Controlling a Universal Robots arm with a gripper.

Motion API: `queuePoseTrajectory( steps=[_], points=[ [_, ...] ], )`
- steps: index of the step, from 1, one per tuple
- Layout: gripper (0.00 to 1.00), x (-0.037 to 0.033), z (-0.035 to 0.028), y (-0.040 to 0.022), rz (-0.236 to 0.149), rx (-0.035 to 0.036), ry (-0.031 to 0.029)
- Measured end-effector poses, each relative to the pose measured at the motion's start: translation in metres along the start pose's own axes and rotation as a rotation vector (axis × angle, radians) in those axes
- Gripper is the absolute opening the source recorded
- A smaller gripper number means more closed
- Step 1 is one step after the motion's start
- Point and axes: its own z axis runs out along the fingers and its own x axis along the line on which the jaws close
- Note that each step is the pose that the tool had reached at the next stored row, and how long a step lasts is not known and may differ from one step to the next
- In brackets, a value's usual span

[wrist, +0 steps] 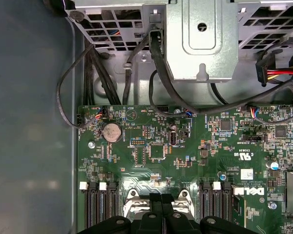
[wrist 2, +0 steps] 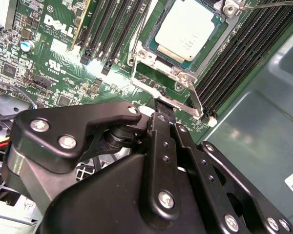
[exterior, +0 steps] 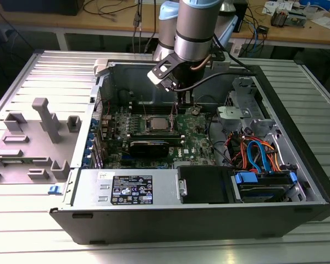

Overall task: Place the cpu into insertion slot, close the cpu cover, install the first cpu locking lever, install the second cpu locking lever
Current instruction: 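Close the cpu cover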

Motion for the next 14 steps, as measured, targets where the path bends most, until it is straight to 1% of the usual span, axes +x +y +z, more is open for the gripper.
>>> queuePoseTrajectory(
  steps=[9,12,14],
  points=[
    [0.11,0.0000,0.0000,-0.0015,0.000,0.0000,0.0000],
    [0.11,0.0000,0.0000,-0.0048,0.000,0.0000,0.0000],
    [0.11,0.0000,0.0002,-0.0089,0.000,0.0000,0.0000]
  ],
)
